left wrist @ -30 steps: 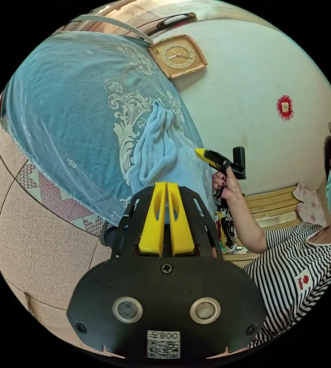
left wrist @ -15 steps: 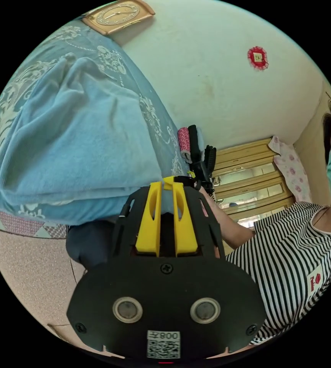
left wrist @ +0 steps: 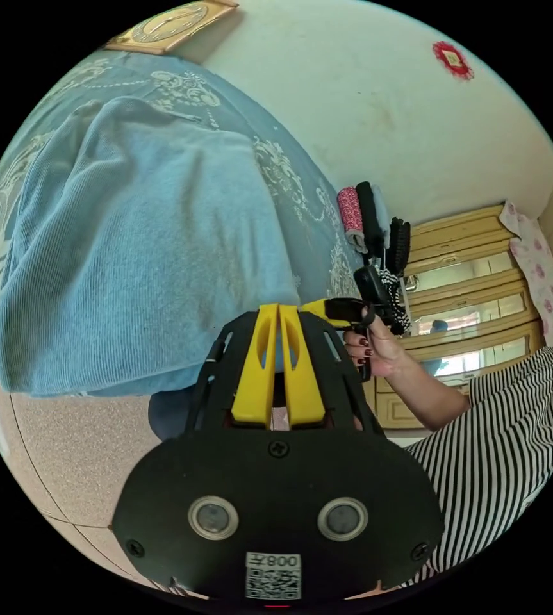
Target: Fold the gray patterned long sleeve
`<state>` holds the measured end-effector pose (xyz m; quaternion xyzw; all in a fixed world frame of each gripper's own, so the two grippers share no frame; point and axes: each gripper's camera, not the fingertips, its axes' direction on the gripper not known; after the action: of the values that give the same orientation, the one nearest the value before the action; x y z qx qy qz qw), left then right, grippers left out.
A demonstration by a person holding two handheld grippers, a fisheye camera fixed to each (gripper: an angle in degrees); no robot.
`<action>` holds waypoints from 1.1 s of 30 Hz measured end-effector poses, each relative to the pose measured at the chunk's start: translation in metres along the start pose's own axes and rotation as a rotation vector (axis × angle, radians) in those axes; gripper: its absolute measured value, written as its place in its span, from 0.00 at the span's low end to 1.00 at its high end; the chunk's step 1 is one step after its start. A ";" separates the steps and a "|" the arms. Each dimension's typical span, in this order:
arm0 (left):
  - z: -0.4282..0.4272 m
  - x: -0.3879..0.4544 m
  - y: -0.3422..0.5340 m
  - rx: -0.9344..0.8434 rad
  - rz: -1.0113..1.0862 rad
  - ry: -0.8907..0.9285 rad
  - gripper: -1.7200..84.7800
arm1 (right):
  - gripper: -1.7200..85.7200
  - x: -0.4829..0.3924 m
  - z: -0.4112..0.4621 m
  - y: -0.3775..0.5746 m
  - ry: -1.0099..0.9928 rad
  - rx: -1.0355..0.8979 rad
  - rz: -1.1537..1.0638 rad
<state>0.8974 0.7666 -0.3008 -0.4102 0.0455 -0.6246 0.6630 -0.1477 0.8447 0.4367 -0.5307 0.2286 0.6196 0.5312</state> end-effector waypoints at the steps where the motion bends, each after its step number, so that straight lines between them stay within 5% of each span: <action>1: 0.003 0.001 0.000 -0.015 0.002 -0.015 0.02 | 0.14 0.003 0.000 0.000 -0.005 -0.002 0.005; 10: 0.013 -0.010 0.006 -0.067 -0.017 -0.072 0.02 | 0.15 0.023 0.007 0.009 -0.084 -0.056 0.017; 19: -0.058 -0.055 0.053 0.070 -0.154 0.098 0.05 | 0.12 0.027 -0.002 0.020 -0.146 -0.048 0.040; 27: -0.094 -0.146 0.137 0.371 -0.548 0.538 0.15 | 0.11 -0.013 -0.023 0.038 -0.185 0.002 -0.029; 33: -0.105 -0.180 0.161 0.573 -0.666 0.685 0.19 | 0.10 -0.041 -0.036 0.044 -0.178 0.004 -0.072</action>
<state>0.9256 0.8524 -0.5480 0.0207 -0.0453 -0.8854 0.4621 -0.1780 0.7827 0.4496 -0.4806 0.1624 0.6442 0.5725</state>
